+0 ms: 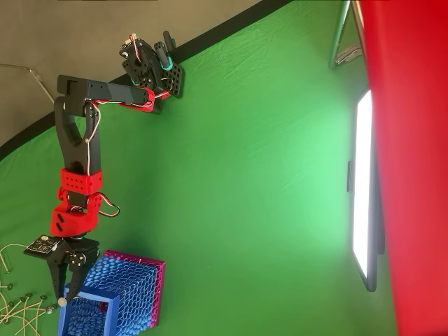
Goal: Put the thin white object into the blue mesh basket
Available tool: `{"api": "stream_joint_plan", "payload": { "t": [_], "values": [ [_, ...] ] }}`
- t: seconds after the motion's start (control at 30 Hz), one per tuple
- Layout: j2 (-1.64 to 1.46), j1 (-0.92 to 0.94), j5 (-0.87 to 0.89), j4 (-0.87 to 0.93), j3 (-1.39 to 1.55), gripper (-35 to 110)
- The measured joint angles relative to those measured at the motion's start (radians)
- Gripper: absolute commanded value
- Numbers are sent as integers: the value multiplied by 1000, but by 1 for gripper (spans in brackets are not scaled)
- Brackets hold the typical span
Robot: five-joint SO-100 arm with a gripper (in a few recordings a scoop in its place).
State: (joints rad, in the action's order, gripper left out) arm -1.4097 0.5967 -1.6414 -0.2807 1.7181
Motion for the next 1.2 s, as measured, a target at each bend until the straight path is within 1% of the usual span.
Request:
{"api": "stream_joint_plan", "payload": {
  "t": [0.23, 0.5, 0.7, 0.97, 1.03, 1.2],
  "values": [
    [-66, -35, 3, -2, 72, 12],
    [-213, -117, 61, -2, 213, 12],
    [-393, -199, 149, -9, 425, 12],
    [-670, -327, 284, -9, 712, 14],
    [-758, -365, 337, -8, 799, 14],
    [-939, -449, 534, 78, 930, 10]
  ]
}}
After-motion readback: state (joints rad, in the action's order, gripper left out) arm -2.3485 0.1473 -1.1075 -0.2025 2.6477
